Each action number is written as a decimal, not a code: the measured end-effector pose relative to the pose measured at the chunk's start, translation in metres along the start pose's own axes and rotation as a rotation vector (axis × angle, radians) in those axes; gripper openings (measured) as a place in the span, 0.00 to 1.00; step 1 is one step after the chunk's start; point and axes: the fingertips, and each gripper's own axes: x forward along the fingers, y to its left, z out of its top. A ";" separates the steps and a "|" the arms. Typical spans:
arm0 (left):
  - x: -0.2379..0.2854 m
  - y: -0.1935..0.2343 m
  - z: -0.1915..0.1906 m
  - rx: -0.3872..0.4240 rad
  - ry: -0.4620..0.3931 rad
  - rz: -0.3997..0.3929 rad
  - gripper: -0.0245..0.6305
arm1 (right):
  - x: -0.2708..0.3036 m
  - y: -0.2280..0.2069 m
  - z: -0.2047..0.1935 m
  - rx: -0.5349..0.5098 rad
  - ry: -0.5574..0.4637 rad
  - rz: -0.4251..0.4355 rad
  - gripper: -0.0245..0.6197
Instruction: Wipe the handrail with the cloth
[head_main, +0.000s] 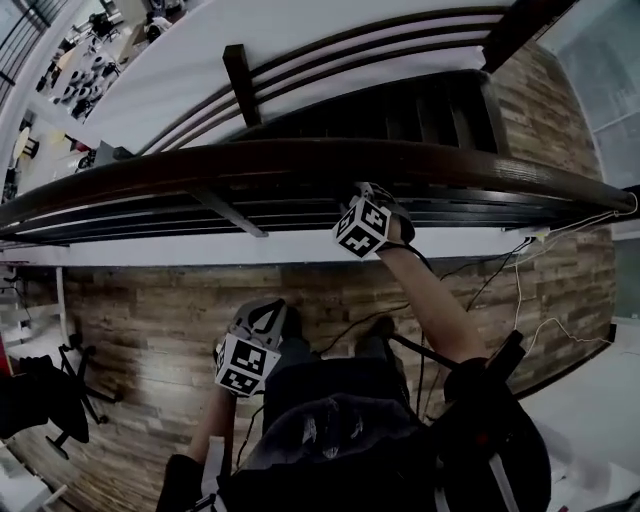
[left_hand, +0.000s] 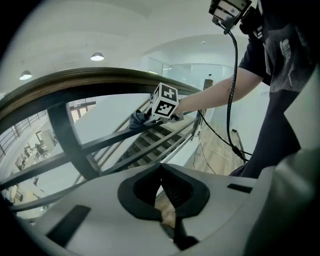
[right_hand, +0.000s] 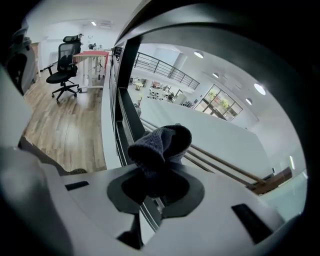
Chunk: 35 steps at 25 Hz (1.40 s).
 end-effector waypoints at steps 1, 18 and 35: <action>0.011 -0.012 0.012 0.018 0.008 0.001 0.05 | -0.007 -0.009 -0.019 0.014 -0.008 -0.004 0.10; 0.200 -0.188 0.208 0.184 -0.040 -0.119 0.05 | -0.112 -0.210 -0.361 0.293 0.077 -0.149 0.10; 0.400 -0.398 0.373 0.464 -0.005 -0.332 0.05 | -0.214 -0.386 -0.708 0.508 0.211 -0.341 0.10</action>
